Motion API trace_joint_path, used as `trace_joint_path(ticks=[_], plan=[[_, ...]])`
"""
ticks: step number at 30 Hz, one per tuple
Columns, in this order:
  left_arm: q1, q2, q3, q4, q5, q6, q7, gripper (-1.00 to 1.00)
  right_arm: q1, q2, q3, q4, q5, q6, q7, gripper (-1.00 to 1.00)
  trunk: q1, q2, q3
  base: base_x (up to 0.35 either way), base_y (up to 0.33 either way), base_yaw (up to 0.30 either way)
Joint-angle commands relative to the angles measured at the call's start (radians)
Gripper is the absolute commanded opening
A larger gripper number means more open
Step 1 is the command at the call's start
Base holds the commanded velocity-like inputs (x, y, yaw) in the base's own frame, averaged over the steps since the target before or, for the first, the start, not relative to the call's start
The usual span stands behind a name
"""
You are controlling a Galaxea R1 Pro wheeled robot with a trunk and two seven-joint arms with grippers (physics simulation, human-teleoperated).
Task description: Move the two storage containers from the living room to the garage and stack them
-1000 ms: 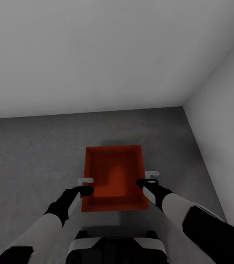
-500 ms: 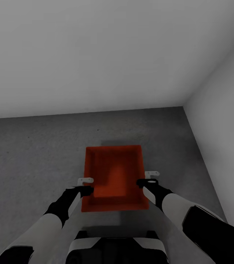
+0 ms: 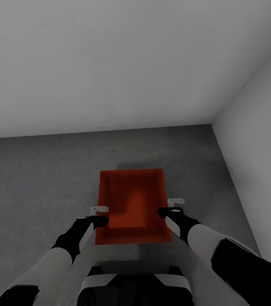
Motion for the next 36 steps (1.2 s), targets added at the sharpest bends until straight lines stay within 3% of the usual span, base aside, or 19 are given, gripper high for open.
trace_joint_path(ticks=[1,36], plan=[[0.000,0.000,0.000,-0.002,0.005,0.006,0.004,1.00,0.000,0.000,0.008,-0.002,-0.004,0.007,-0.006,1.00,-0.004,0.007,0.003,0.000,0.000,0.000],[0.000,0.000,0.001,-0.003,0.005,0.007,0.004,1.00,0.000,0.001,0.009,-0.002,-0.004,0.006,-0.006,1.00,-0.138,0.252,0.112,0.000,0.000,0.000]])
